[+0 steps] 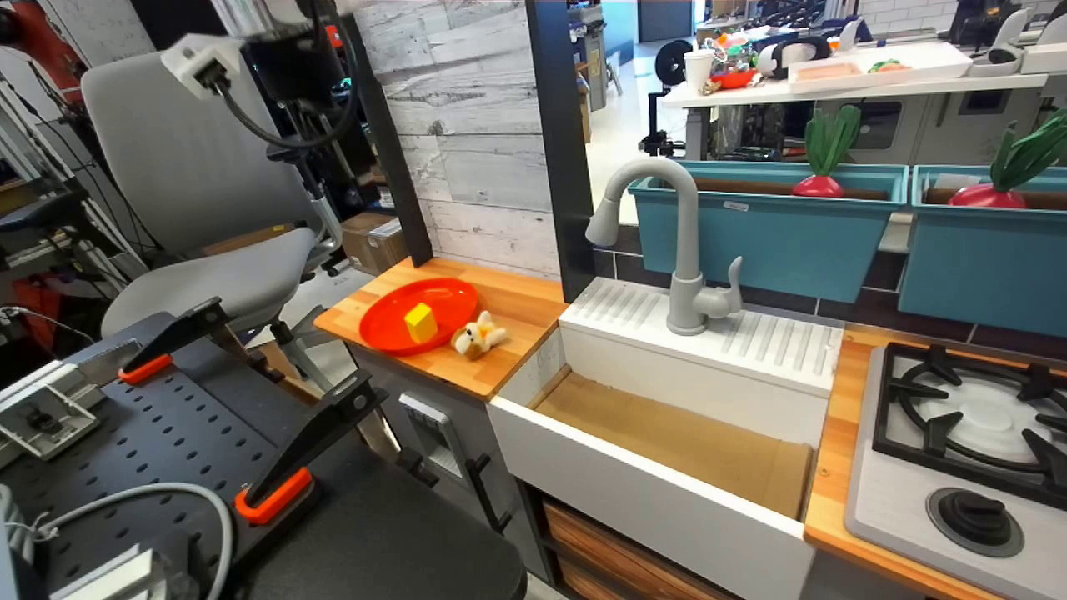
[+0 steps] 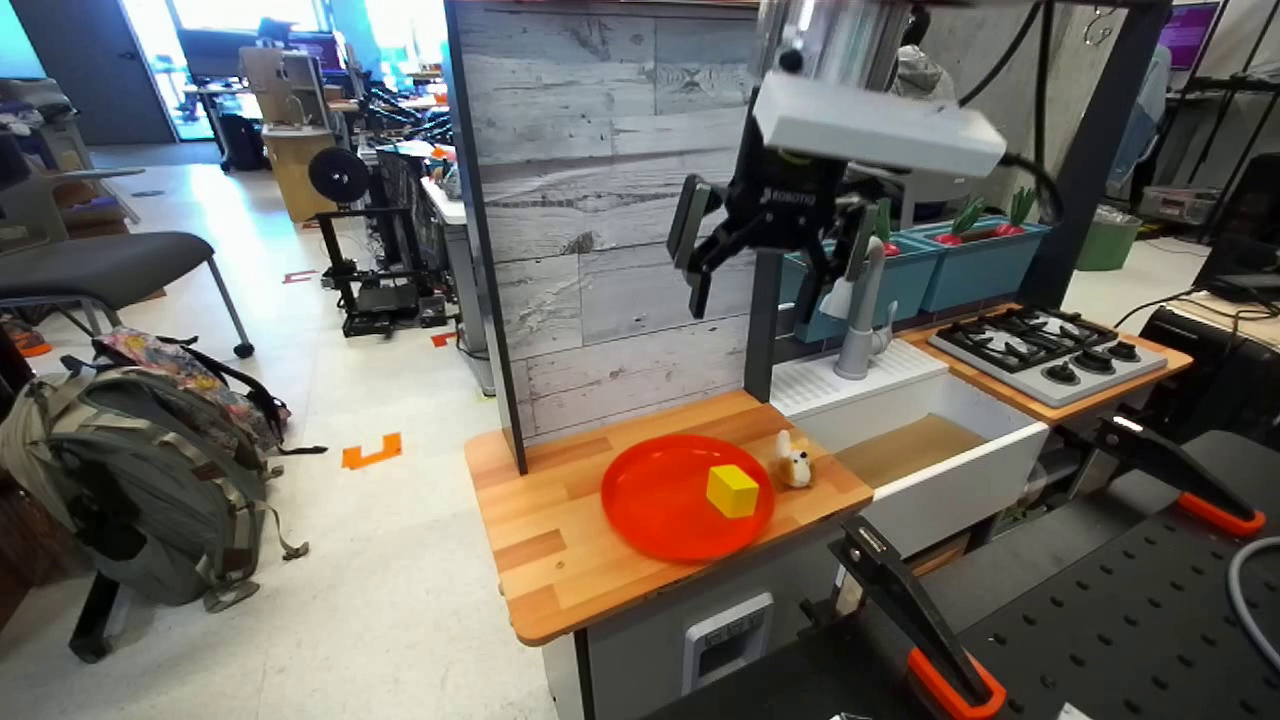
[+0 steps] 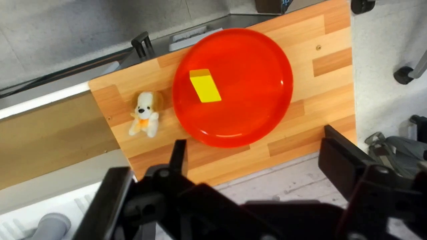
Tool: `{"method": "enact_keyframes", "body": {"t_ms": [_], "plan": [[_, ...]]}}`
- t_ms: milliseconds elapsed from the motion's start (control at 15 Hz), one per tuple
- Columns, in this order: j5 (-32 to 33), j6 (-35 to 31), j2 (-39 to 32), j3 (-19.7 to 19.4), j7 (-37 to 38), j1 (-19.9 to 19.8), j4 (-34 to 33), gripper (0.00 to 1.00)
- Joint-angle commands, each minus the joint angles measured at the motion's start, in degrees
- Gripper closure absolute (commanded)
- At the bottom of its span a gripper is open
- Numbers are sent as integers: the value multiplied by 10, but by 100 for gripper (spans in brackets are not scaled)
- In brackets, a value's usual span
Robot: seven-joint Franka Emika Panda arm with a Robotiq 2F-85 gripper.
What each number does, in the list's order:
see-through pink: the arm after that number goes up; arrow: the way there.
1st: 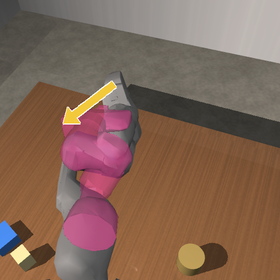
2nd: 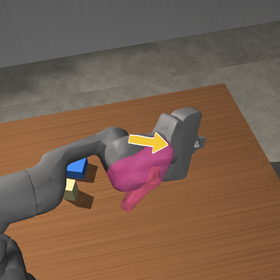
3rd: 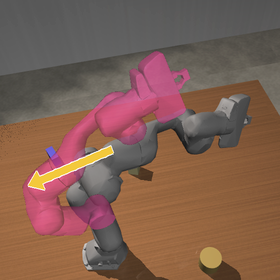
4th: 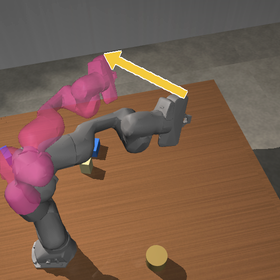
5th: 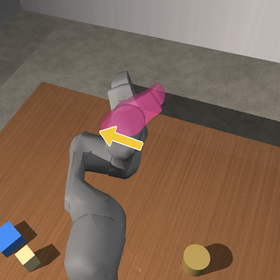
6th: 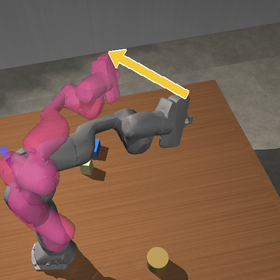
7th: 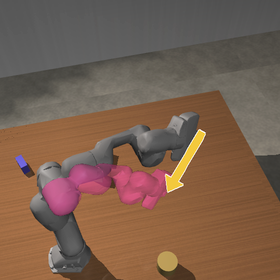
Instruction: Remove the yellow object from the plate
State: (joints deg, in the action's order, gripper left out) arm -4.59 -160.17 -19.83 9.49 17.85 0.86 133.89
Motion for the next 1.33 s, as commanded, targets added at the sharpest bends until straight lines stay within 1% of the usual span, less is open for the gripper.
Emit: {"method": "enact_keyframes", "body": {"t_ms": [0, 133, 200, 267, 400, 533, 600, 933, 1267], "plan": [[-39, 28, -115, -10, -40, 9, -97, 0], [-43, 54, -161, -17, -46, 11, -138, 0], [-41, 67, -171, -21, -45, 13, -152, 0], [-44, 34, -140, -20, -41, 15, -106, 0], [-44, 46, -167, -24, -43, 15, -134, 0], [-44, 53, -173, -24, -43, 15, -144, 0], [-36, 48, -182, -36, -33, 25, -148, 0], [-24, 53, -233, -67, -25, 50, -177, 0], [-23, 50, -287, -79, -27, 65, -218, 0]]}}
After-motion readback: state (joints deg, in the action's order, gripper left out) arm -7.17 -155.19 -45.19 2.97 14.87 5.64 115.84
